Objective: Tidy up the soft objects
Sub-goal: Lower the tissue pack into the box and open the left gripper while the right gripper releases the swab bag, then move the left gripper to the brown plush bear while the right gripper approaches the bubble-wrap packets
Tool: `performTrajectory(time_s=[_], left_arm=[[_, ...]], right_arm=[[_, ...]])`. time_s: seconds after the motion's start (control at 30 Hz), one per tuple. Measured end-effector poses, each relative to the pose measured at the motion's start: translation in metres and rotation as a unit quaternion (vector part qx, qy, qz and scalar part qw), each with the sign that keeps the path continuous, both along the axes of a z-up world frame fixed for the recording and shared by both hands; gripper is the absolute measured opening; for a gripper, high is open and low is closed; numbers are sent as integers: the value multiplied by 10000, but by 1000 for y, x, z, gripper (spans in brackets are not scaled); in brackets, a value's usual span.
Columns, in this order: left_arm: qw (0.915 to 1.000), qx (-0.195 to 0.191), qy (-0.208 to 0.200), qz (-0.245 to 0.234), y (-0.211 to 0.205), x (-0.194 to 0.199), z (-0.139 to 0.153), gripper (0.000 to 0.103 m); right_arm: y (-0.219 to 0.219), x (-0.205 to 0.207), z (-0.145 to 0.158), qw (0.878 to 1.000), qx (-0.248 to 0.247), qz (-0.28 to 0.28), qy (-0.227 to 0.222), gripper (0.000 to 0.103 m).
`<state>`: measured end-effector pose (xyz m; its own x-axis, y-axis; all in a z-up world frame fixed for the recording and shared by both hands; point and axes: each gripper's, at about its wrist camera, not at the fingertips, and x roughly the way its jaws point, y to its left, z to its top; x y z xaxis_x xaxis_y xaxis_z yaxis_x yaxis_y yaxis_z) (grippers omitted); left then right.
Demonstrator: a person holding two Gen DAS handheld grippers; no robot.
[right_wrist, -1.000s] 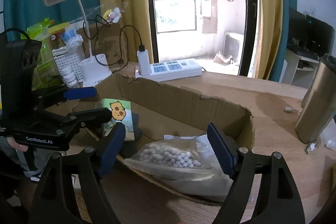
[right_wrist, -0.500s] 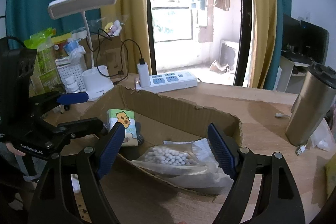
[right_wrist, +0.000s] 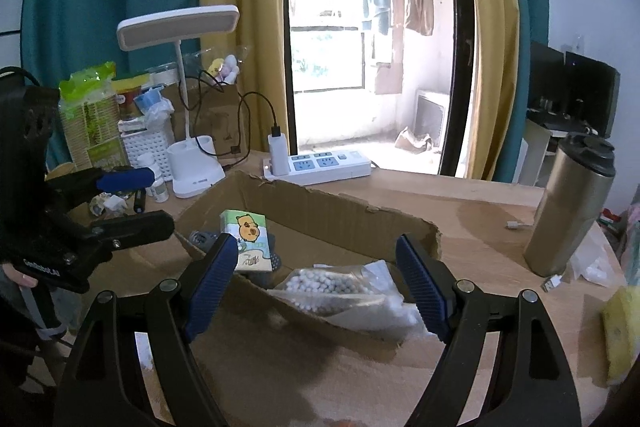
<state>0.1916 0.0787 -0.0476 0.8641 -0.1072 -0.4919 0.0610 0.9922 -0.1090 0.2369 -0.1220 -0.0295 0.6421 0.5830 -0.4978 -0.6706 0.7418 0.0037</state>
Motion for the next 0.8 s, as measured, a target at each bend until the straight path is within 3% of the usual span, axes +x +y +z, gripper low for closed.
performTrajectory(time_s=[0.3, 0.8], left_arm=[[9999, -127, -20, -3, -11, -26, 4, 97], [9976, -387, 562, -82, -40, -37, -31, 97]], right_arm=[[-19, -22, 5, 9999, 62, -103, -32, 84], [-45, -47, -8, 9997, 109, -151, 178, 84]])
